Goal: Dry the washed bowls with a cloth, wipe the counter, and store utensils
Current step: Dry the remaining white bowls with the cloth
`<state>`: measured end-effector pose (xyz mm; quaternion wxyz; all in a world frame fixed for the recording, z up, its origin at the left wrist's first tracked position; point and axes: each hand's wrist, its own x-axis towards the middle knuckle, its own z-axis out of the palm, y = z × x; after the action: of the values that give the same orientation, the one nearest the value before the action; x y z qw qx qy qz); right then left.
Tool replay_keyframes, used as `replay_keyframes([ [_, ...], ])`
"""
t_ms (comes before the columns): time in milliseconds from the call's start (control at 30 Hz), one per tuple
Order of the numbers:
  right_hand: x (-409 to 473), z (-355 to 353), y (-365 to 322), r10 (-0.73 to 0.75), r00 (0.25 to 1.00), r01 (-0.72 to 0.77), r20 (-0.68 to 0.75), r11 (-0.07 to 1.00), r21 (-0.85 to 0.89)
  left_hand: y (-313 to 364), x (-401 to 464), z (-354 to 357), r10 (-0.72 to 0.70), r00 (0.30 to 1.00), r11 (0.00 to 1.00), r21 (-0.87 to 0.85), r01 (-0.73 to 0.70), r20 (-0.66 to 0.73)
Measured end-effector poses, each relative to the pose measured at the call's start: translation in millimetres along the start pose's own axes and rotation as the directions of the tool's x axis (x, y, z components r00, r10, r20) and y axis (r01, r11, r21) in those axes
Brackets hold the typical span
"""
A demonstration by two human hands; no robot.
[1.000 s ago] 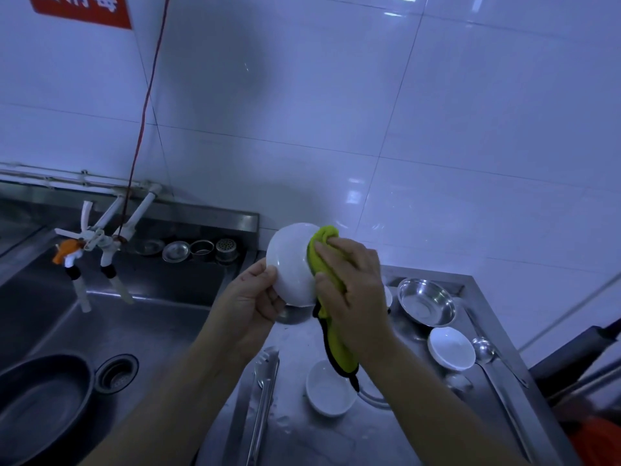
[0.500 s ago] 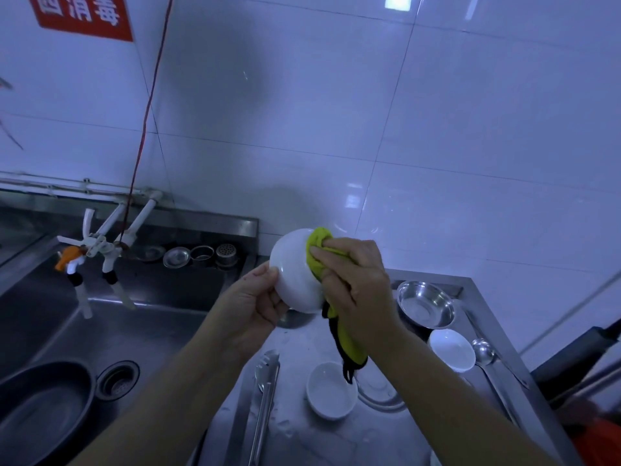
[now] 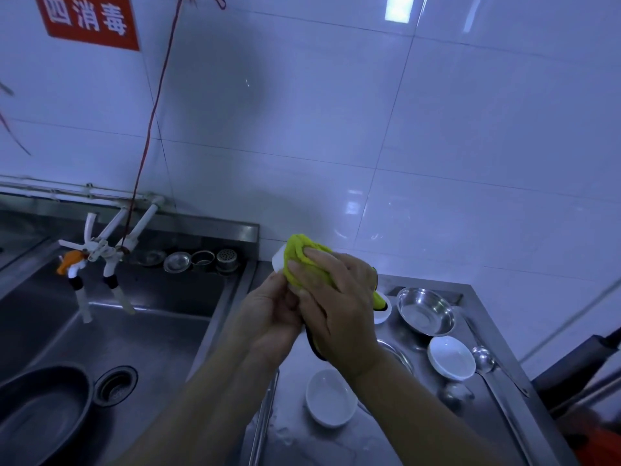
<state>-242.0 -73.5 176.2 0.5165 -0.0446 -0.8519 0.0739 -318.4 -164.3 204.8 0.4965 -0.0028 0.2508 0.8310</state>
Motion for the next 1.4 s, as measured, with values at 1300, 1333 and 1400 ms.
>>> replay_keyframes([
  [1300,-102,-72,118,0.883,0.401,-0.913,0.245,0.363,0.187,-100,66,-128,0.074,0.961,-0.403,0.89,-0.216,0.266],
  [1333,-108,-75,120,0.894,0.376,-0.922,0.244,0.333,0.198,-111,69,-134,0.047,0.959,-0.419,0.877,-0.234,0.279],
  [1400,-120,-78,124,0.909,0.329,-0.937,0.256,0.281,0.206,-129,73,-146,-0.011,0.96,-0.479,0.841,-0.252,0.281],
])
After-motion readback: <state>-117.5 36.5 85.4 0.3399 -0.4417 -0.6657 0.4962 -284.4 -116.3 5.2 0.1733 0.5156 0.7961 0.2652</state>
